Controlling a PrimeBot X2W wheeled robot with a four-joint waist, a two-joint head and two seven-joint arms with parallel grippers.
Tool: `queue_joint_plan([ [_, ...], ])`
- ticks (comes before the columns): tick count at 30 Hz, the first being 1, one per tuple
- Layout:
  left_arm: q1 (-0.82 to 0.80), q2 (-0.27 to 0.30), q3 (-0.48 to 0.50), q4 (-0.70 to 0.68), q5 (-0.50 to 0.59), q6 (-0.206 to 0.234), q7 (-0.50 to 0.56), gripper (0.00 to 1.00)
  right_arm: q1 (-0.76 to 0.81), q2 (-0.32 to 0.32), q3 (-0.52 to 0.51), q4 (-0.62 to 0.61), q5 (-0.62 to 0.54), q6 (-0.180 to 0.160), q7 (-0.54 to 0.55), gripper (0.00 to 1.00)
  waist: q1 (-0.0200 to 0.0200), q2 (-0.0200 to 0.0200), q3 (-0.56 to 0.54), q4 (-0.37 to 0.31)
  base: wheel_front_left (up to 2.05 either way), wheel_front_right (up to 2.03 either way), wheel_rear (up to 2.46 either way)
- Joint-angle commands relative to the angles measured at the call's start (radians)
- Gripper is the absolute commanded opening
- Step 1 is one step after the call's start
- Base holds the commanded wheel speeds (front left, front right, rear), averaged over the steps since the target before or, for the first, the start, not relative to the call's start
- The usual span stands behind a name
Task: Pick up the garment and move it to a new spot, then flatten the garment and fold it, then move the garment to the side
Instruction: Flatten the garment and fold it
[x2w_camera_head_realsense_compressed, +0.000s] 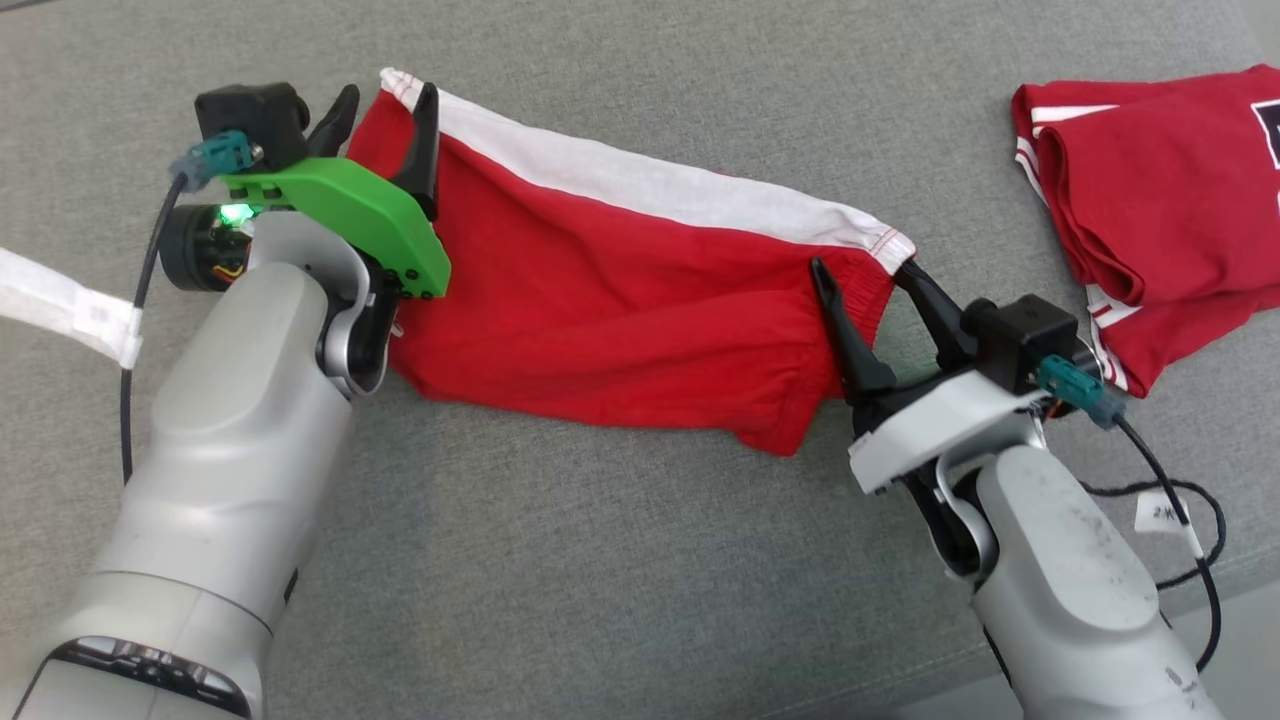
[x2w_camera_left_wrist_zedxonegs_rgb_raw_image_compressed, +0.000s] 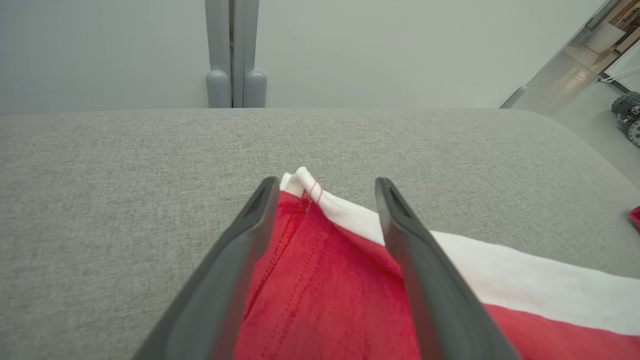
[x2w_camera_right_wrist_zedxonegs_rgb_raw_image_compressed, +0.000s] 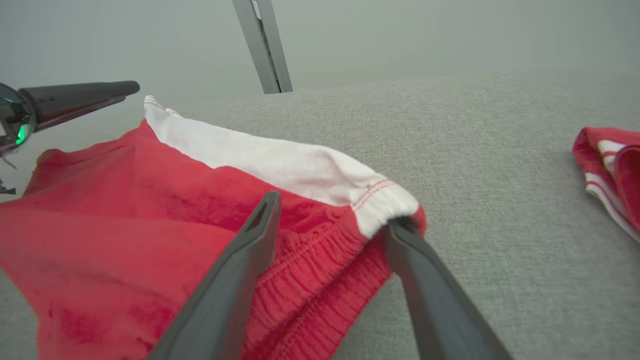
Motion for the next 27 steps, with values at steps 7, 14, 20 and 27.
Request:
queue_joint_plan([
  [7,0.098,0.002,-0.016,-0.012,-0.018,-0.037,-0.053,1.00,0.132,-0.004,-0.049,-0.078,-0.053,-0.002,-0.004,1.00,0.0000,-0.0001,-0.083,0.040,0.00,0.00,0.00],
  [14,0.161,0.044,-0.048,-0.026,-0.010,-0.043,-0.001,1.00,0.236,-0.003,-0.095,-0.187,-0.136,-0.002,0.052,1.00,0.0000,-0.0001,-0.146,0.049,0.00,0.00,0.00],
  [20,0.168,0.075,-0.052,-0.029,-0.030,-0.029,0.091,1.00,0.295,-0.004,-0.116,-0.320,-0.183,-0.002,0.133,1.00,0.0000,-0.0001,-0.149,0.033,0.00,0.00,0.00],
  [27,0.133,0.115,-0.061,-0.005,-0.036,-0.005,0.200,1.00,0.319,-0.003,-0.105,-0.430,-0.192,-0.002,0.192,1.00,0.0000,-0.0001,-0.115,-0.003,0.00,0.00,0.00],
])
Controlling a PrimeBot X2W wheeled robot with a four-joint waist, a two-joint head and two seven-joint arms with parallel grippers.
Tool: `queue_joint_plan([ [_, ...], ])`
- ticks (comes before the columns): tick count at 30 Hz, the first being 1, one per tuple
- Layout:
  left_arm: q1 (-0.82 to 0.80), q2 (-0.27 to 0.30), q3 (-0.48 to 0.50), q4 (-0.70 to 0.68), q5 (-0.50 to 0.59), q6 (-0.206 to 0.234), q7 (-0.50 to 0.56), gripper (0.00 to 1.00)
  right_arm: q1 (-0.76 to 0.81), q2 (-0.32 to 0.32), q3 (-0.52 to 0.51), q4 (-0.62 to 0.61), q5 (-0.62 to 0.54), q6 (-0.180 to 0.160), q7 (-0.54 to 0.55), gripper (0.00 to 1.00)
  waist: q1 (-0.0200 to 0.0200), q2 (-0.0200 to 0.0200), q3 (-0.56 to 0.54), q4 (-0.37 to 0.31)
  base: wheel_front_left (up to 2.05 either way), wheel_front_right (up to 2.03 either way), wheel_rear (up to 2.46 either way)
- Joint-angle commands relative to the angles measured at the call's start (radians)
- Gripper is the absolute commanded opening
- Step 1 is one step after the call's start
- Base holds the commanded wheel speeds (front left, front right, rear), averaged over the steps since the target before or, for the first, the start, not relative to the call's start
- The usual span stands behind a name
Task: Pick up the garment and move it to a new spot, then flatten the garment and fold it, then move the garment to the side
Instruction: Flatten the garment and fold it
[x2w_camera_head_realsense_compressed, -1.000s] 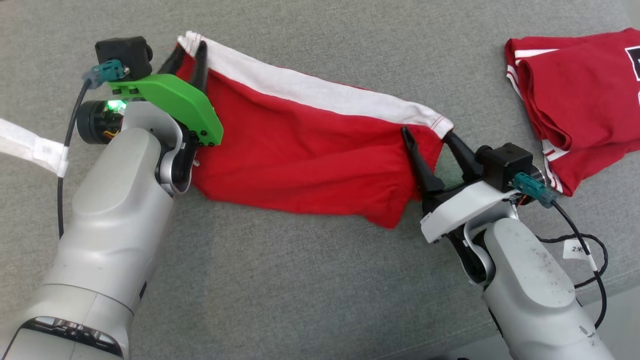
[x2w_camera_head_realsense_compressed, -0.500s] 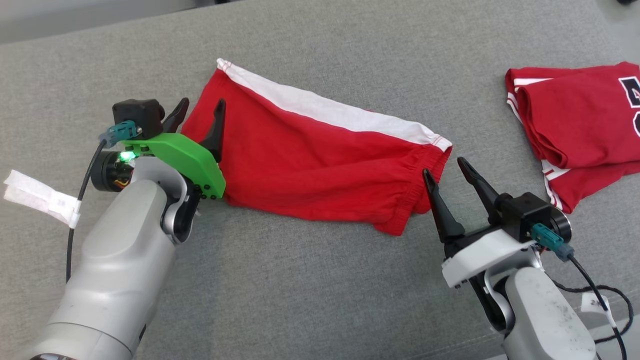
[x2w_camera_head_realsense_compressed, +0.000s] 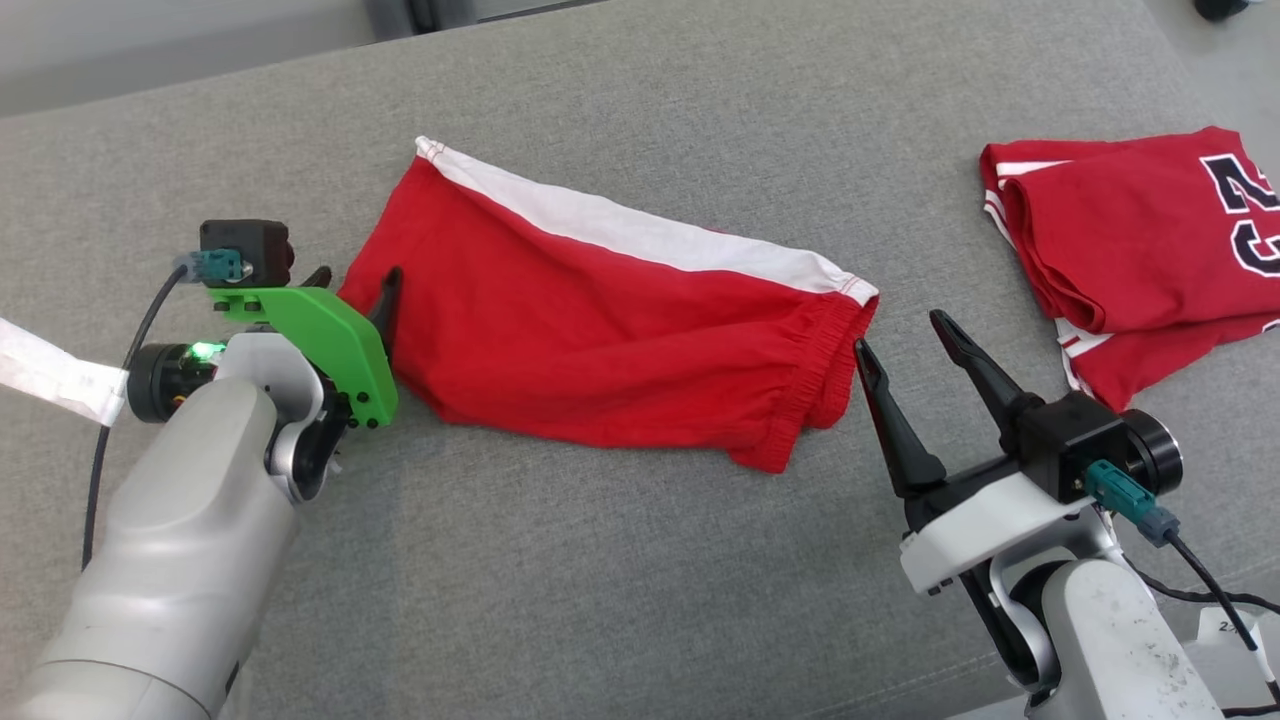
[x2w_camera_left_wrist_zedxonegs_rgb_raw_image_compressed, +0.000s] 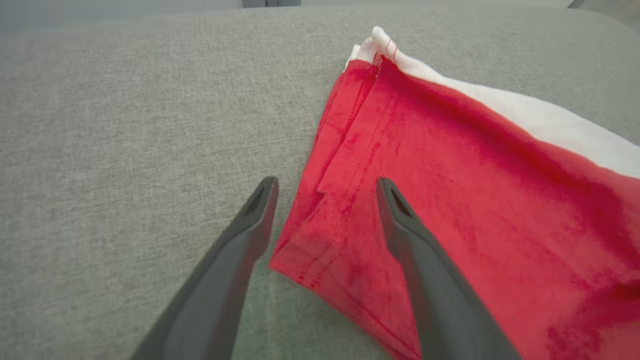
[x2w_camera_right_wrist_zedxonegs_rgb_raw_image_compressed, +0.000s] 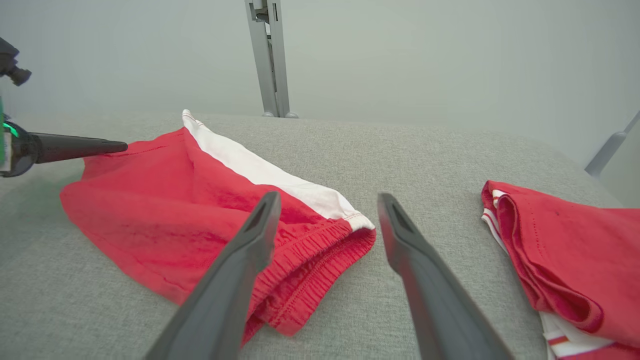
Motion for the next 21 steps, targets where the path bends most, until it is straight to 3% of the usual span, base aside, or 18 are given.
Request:
queue_joint_plan([
  [1,-0.023,0.016,-0.003,0.006,0.003,0.006,0.016,1.00,0.013,-0.003,-0.001,-0.014,-0.001,-0.002,0.007,1.00,0.0000,0.0000,0.019,-0.021,0.00,0.00,0.00],
  [7,-0.031,0.038,-0.017,0.028,-0.001,0.003,0.084,1.00,0.027,-0.003,-0.004,-0.037,0.011,-0.002,0.016,1.00,0.0000,0.0000,0.030,-0.042,0.00,0.00,0.00],
  [12,-0.009,0.021,-0.031,0.036,-0.027,-0.012,0.151,1.00,0.028,-0.003,-0.007,-0.038,0.020,-0.002,0.013,1.00,0.0000,0.0000,0.031,-0.049,0.00,0.00,0.00],
  [13,-0.003,0.015,-0.034,0.034,-0.030,-0.015,0.161,0.93,0.027,-0.003,-0.006,-0.037,0.022,-0.002,0.011,1.00,0.0000,0.0000,0.031,-0.050,0.00,0.00,0.00],
  [15,0.007,0.009,-0.039,0.028,-0.033,-0.020,0.167,0.31,0.023,-0.003,-0.007,-0.037,0.022,-0.002,0.006,1.00,0.0000,0.0000,0.030,-0.050,0.00,0.00,0.00],
  [17,0.016,0.002,-0.045,0.017,-0.036,-0.024,0.167,0.00,0.019,-0.003,-0.008,-0.034,0.024,-0.002,0.000,1.00,0.0000,0.0000,0.027,-0.048,0.00,0.00,0.00],
  [21,0.028,0.002,-0.042,-0.007,-0.041,-0.026,0.136,0.00,0.016,-0.003,-0.011,-0.027,0.027,-0.002,-0.007,1.00,0.0000,0.0000,0.016,-0.038,0.00,0.00,0.00],
])
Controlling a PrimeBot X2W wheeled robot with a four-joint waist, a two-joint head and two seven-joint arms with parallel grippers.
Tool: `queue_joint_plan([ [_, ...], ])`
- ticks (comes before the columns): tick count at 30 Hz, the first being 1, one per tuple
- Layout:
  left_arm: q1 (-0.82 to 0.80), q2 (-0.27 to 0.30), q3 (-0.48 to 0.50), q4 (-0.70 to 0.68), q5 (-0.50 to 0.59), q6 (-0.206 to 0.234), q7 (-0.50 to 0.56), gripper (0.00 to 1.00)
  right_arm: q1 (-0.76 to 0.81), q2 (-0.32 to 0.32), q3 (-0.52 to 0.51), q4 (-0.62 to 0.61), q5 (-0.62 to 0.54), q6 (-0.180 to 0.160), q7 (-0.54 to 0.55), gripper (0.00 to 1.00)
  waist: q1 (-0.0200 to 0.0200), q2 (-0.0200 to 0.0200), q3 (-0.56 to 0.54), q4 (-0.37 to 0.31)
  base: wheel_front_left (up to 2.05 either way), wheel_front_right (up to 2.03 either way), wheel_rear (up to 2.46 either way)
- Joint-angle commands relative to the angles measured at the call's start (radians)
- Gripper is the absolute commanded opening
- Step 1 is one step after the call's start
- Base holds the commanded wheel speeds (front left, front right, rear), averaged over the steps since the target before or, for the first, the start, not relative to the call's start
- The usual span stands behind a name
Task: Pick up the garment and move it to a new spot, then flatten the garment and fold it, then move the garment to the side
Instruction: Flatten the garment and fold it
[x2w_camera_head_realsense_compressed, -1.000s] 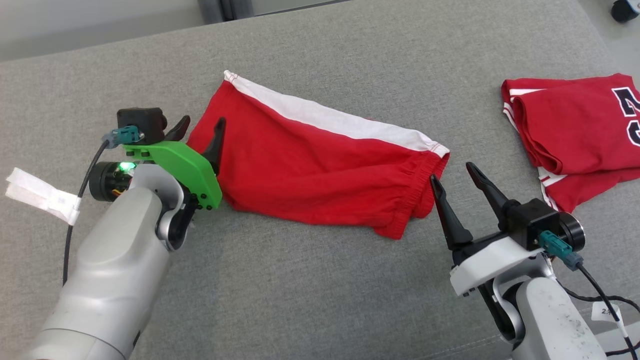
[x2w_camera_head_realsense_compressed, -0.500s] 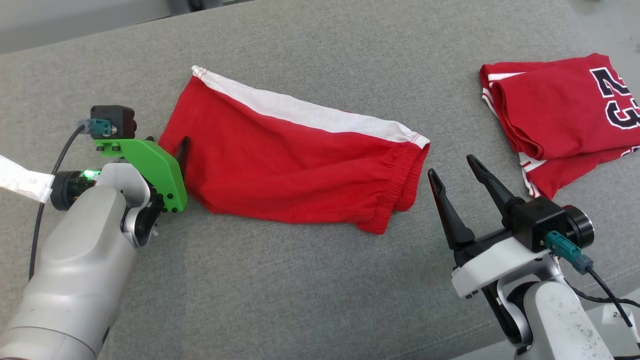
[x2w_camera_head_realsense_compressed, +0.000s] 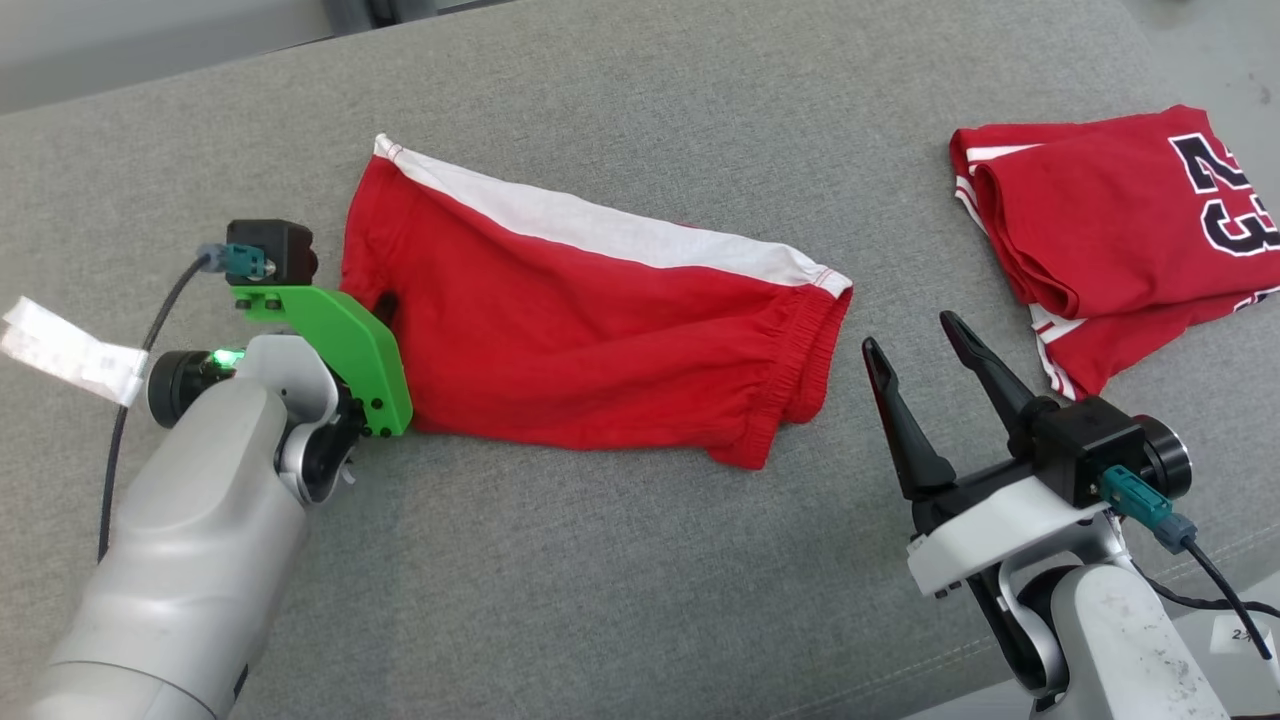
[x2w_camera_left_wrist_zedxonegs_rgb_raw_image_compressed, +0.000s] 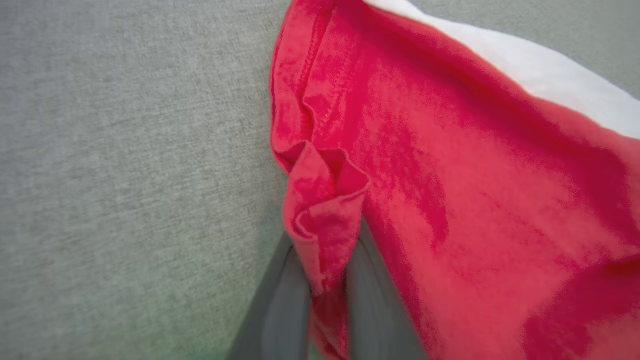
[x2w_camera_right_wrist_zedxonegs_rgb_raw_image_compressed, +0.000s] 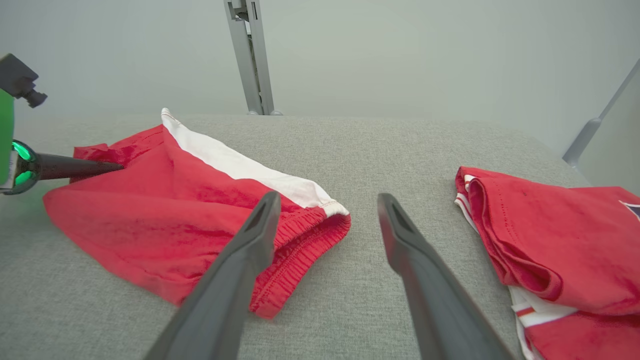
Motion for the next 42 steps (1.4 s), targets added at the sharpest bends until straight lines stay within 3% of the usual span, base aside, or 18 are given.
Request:
queue_joint_plan([
  [1,0.034,-0.003,0.000,0.000,-0.010,-0.003,-0.011,0.00,-0.003,-0.003,-0.004,0.004,0.007,-0.002,-0.009,1.00,0.0000,0.0000,-0.010,0.009,0.00,0.00,0.00],
  [12,0.191,0.013,0.087,-0.113,-0.091,0.016,-0.173,0.00,0.033,-0.003,-0.052,0.020,-0.013,-0.002,-0.004,1.00,0.0000,0.0000,-0.102,0.095,0.00,0.00,0.00],
  [21,0.436,0.011,0.125,-0.304,-0.142,0.092,-0.266,0.00,0.078,-0.003,-0.092,0.044,-0.010,-0.002,0.011,1.00,0.0000,0.0000,-0.188,0.178,0.00,0.00,0.00],
  [28,0.567,-0.008,0.124,-0.418,-0.156,0.153,-0.297,0.00,0.095,-0.003,-0.094,0.065,0.007,-0.002,0.019,1.00,0.0000,0.0000,-0.223,0.199,0.00,0.00,0.00],
  [29,0.578,-0.010,0.122,-0.425,-0.150,0.163,-0.305,0.19,0.095,-0.003,-0.093,0.068,0.008,-0.002,0.017,1.00,0.0000,0.0000,-0.226,0.199,0.00,0.00,0.00],
  [30,0.584,-0.011,0.120,-0.430,-0.146,0.170,-0.311,0.30,0.095,-0.003,-0.092,0.070,0.010,-0.002,0.018,1.00,0.0000,0.0000,-0.227,0.198,0.00,0.00,0.00],
  [31,0.590,-0.014,0.121,-0.437,-0.143,0.177,-0.319,0.58,0.093,-0.003,-0.090,0.073,0.010,-0.002,0.019,1.00,0.0000,0.0000,-0.229,0.197,0.00,0.00,0.00],
  [32,0.595,-0.019,0.122,-0.442,-0.144,0.181,-0.327,0.94,0.092,-0.003,-0.089,0.075,0.012,-0.002,0.020,1.00,0.0000,0.0000,-0.230,0.197,0.00,0.00,0.00],
  [33,0.596,-0.018,0.122,-0.446,-0.137,0.185,-0.335,1.00,0.090,-0.003,-0.090,0.078,0.013,-0.002,0.020,1.00,0.0000,0.0000,-0.230,0.196,0.00,0.00,0.00],
  [42,0.591,0.011,0.135,-0.478,-0.028,0.208,-0.441,1.00,0.063,-0.003,-0.054,0.116,-0.004,-0.002,0.049,1.00,0.0000,0.0000,-0.240,0.196,0.00,0.00,0.00],
])
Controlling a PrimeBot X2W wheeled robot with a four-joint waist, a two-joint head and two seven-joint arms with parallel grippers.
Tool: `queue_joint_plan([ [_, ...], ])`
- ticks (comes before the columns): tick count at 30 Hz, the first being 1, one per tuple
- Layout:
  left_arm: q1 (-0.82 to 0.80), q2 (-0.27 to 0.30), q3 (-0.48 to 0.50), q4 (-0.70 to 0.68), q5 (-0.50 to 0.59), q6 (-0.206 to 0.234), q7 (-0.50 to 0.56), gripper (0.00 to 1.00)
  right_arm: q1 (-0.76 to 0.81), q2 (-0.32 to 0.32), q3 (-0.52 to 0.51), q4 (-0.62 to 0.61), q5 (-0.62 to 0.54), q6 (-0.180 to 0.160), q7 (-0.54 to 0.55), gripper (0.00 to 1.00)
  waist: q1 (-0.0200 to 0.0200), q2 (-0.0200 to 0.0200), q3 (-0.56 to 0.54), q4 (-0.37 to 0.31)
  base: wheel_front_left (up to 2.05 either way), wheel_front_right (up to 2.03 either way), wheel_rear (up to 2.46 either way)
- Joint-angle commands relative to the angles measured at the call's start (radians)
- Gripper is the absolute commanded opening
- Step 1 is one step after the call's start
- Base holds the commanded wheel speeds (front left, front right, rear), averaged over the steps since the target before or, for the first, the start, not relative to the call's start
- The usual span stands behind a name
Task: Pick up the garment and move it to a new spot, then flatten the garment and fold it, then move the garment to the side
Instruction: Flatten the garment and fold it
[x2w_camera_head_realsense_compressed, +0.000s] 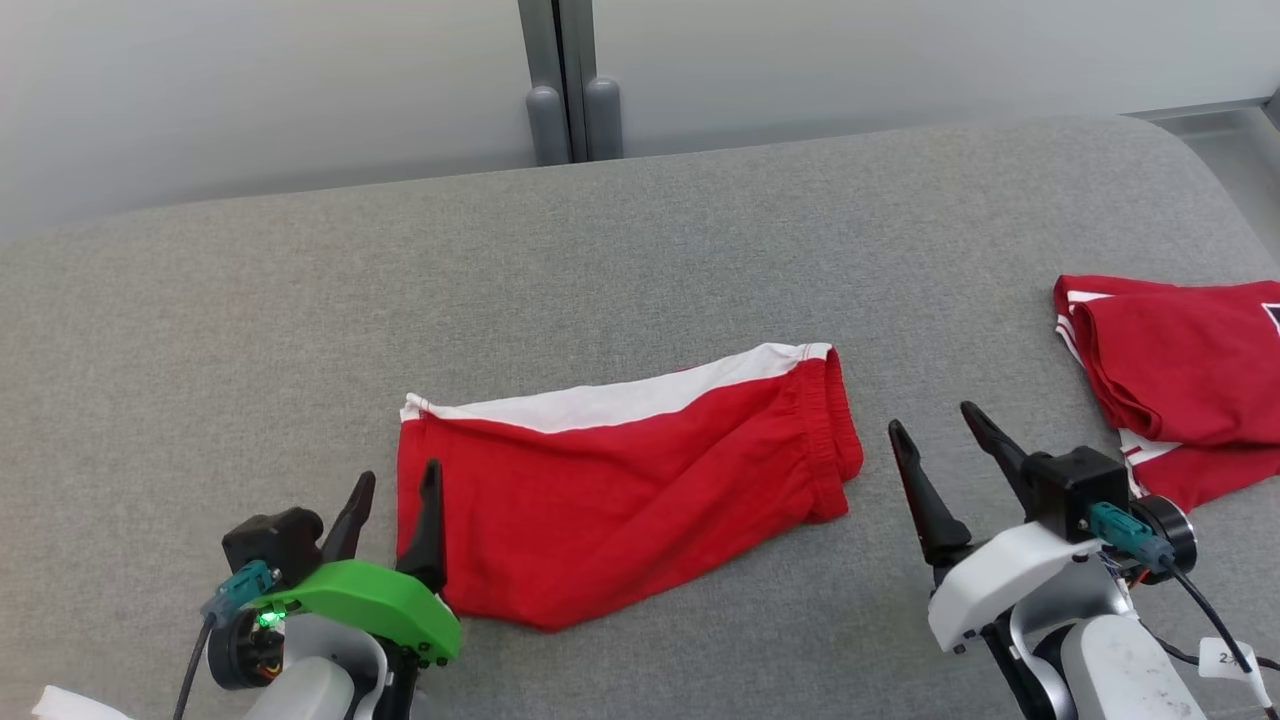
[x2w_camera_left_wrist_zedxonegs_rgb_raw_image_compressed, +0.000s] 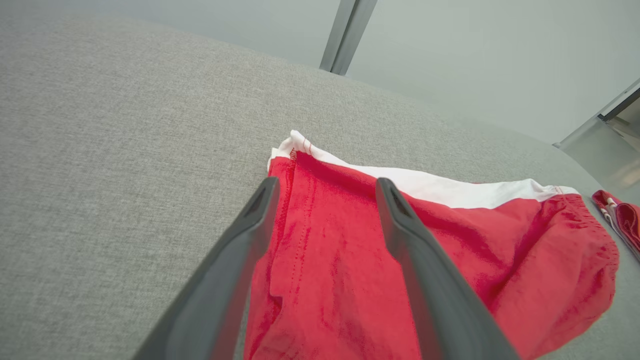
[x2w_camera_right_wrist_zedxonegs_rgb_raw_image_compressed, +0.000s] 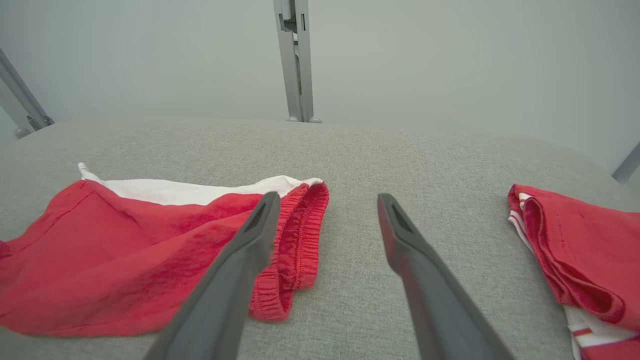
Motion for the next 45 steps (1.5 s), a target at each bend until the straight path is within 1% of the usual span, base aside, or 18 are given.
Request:
queue_joint_plan([
  [1,0.011,0.009,0.011,-0.011,0.019,0.004,-0.011,1.00,-0.013,-0.003,0.008,0.010,-0.006,-0.002,0.011,1.00,0.0000,0.0000,-0.005,0.004,0.00,0.00,0.00],
  [6,0.045,0.005,0.048,-0.045,0.075,0.012,-0.021,1.00,-0.060,-0.005,0.035,0.061,0.002,-0.002,0.063,1.00,0.0000,0.0000,-0.015,0.023,0.00,0.00,0.00],
  [10,0.073,-0.014,0.077,-0.067,0.115,0.005,-0.020,1.00,-0.132,-0.007,0.043,0.129,0.007,-0.002,0.102,1.00,0.0000,0.0000,-0.018,0.045,0.00,0.00,0.00],
  [16,0.094,-0.048,0.097,-0.084,0.164,-0.013,-0.019,1.00,-0.233,-0.014,0.056,0.310,-0.006,-0.002,0.147,1.00,0.0000,0.0000,-0.017,0.105,0.00,0.00,0.00],
  [20,0.100,-0.060,0.113,-0.091,0.185,-0.022,-0.019,1.00,-0.265,-0.023,0.044,0.422,-0.022,-0.002,0.167,1.00,0.0000,0.0000,-0.017,0.140,0.00,0.00,0.00],
  [26,0.114,-0.074,0.138,-0.097,0.214,-0.033,-0.020,1.00,-0.289,-0.035,0.023,0.555,-0.045,-0.002,0.206,1.00,0.0000,0.0000,-0.019,0.175,0.00,0.00,0.00],
  [34,0.125,-0.095,0.169,-0.112,0.250,-0.047,-0.020,1.00,-0.320,-0.033,0.030,0.658,-0.017,-0.002,0.279,1.00,0.0000,0.0000,-0.006,0.190,0.00,0.00,0.00],
  [39,0.120,-0.113,0.178,-0.120,0.279,-0.058,-0.020,1.00,-0.345,-0.024,0.040,0.694,0.014,-0.002,0.295,0.99,0.0000,0.0000,0.006,0.192,0.00,0.00,0.00],
  [40,0.119,-0.116,0.180,-0.119,0.283,-0.060,-0.020,1.00,-0.348,-0.021,0.042,0.700,0.022,-0.002,0.295,0.80,0.0000,0.0000,0.008,0.191,0.00,0.00,0.00],
  [41,0.118,-0.119,0.182,-0.119,0.288,-0.063,-0.020,1.00,-0.354,-0.018,0.046,0.707,0.034,-0.001,0.296,0.49,0.0000,0.0000,0.010,0.191,0.00,0.00,0.00],
  [43,0.115,-0.123,0.186,-0.117,0.296,-0.068,-0.020,1.00,-0.363,-0.013,0.056,0.718,0.047,-0.001,0.293,0.36,0.0000,0.0000,0.012,0.189,0.00,0.00,0.00],
  [45,0.115,-0.125,0.193,-0.115,0.303,-0.073,-0.020,1.00,-0.372,-0.009,0.067,0.728,0.061,-0.001,0.287,0.25,0.0000,0.0000,0.010,0.183,0.00,0.00,0.00],
])
